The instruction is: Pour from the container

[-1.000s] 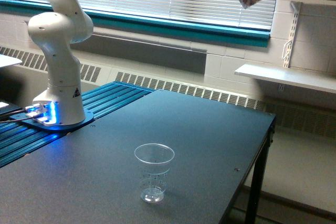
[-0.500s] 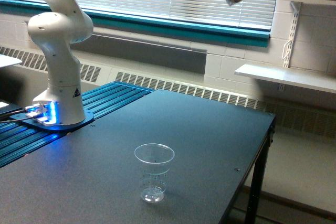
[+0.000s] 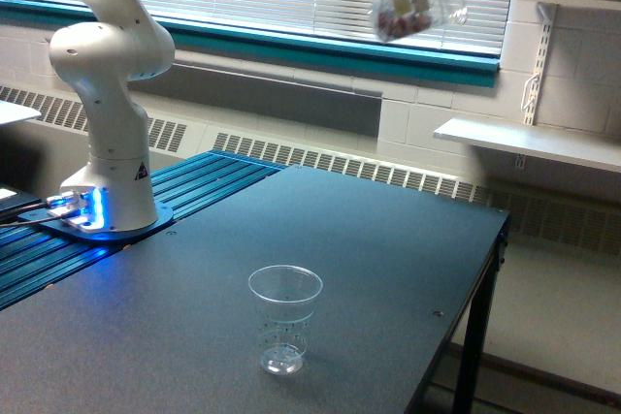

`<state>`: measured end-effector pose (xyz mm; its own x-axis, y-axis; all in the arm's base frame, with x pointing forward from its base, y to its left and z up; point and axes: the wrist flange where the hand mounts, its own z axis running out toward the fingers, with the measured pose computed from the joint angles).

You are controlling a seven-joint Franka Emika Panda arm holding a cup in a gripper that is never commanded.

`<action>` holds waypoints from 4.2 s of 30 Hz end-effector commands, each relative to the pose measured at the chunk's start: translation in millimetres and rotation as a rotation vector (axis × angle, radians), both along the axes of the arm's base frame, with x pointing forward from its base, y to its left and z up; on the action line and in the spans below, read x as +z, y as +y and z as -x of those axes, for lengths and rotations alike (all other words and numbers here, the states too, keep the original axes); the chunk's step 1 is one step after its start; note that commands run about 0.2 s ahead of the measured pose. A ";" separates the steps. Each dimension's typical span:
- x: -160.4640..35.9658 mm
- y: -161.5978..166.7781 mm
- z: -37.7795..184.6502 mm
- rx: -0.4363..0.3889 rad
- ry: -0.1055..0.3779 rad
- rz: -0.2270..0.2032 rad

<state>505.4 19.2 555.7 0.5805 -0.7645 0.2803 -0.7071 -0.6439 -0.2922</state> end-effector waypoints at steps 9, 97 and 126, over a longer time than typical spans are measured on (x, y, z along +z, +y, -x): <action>-28.2 -42.1 9.0 -0.221 0.077 -0.006; -168.6 -218.7 18.5 -0.770 0.407 -0.402; -187.1 -193.0 29.8 -0.770 0.383 -0.449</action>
